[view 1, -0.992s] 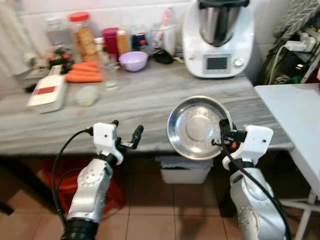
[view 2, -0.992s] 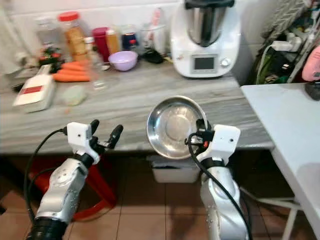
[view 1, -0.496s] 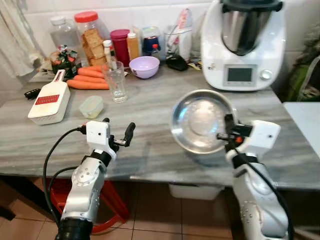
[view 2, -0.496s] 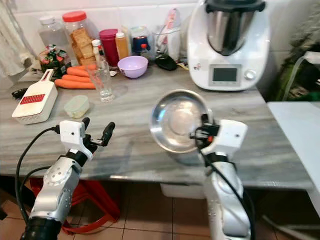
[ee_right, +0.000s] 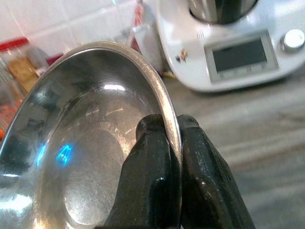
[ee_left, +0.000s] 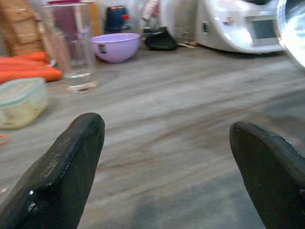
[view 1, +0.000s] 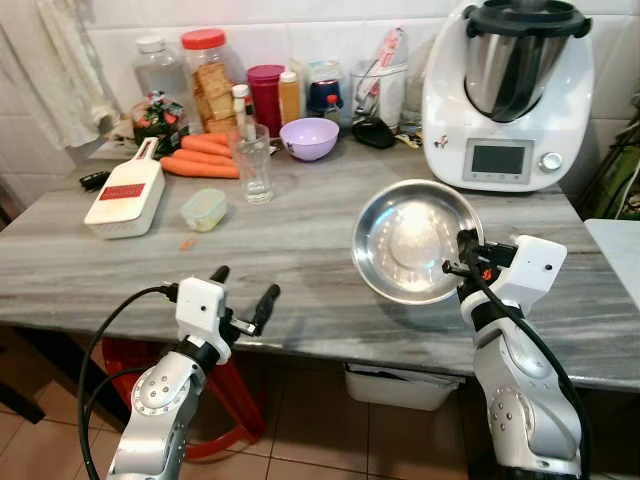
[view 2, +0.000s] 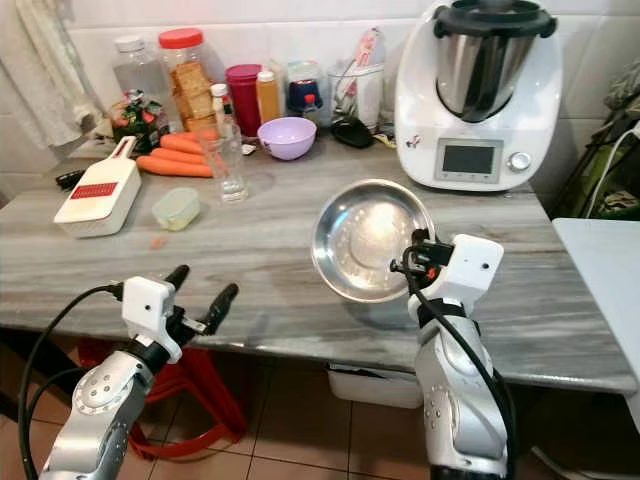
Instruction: Setting the table
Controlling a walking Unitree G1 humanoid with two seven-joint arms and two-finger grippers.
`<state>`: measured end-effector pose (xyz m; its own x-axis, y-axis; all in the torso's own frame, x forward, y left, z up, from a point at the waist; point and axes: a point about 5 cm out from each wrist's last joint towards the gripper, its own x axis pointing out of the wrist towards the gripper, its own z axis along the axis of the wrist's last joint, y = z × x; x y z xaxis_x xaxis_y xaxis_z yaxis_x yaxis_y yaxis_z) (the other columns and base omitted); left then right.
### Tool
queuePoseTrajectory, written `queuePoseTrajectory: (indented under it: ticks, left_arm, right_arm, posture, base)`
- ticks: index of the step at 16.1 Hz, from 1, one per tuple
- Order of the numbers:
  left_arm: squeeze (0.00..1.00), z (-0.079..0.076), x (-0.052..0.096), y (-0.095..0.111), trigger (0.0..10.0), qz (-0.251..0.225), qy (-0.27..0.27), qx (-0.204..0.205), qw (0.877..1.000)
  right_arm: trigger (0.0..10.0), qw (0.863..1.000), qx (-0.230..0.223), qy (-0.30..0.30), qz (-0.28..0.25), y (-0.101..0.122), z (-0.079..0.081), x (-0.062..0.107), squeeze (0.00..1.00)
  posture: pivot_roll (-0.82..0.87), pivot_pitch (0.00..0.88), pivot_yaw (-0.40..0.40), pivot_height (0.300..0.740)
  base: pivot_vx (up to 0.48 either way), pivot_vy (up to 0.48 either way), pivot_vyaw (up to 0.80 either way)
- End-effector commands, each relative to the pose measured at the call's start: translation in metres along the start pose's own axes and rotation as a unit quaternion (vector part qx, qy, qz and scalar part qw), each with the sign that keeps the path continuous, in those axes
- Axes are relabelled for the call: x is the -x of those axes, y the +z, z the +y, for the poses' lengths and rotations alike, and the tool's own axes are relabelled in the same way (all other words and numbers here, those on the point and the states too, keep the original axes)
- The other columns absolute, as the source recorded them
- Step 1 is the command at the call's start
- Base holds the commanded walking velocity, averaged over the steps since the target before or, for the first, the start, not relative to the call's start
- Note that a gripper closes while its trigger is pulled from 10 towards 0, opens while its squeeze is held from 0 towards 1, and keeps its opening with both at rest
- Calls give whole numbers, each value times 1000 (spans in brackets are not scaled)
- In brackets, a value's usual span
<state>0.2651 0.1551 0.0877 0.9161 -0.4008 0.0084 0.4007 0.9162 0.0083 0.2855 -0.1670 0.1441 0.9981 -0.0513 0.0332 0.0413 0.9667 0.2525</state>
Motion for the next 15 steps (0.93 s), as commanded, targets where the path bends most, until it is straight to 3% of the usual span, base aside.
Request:
queuePoseTrajectory:
  ticks: [1, 4, 8, 15]
  left_arm:
    - [0, 2, 0, 8, 10000, -10, -13, -12, 1000]
    - [0, 4, 0, 12, 10000, -12, -27, -18, 999]
    - [0, -2, -2, 14, 10000, -14, -63, -20, 998]
    - [0, -2, 1, 13, 10000, -7, -81, -17, 997]
  right_arm:
    - [10000, 1000, -14, 0, 9, 1, 1, -6, 0]
    - [10000, 998, -30, 10, 50, -8, 7, -19, 0]
    - [10000, 990, -70, 26, 122, -26, 30, -40, 0]
    - [10000, 975, -122, 20, 185, -49, 52, -50, 0]
  posture:
    - [-21, 0, 56, 740]
    - [-15, 0, 64, 740]
    - [-11, 0, 67, 740]
    - [3, 0, 62, 740]
  base:
    - [0, 0, 0]
    - [0, 0, 0]
    - [0, 0, 0]
    - [0, 0, 0]
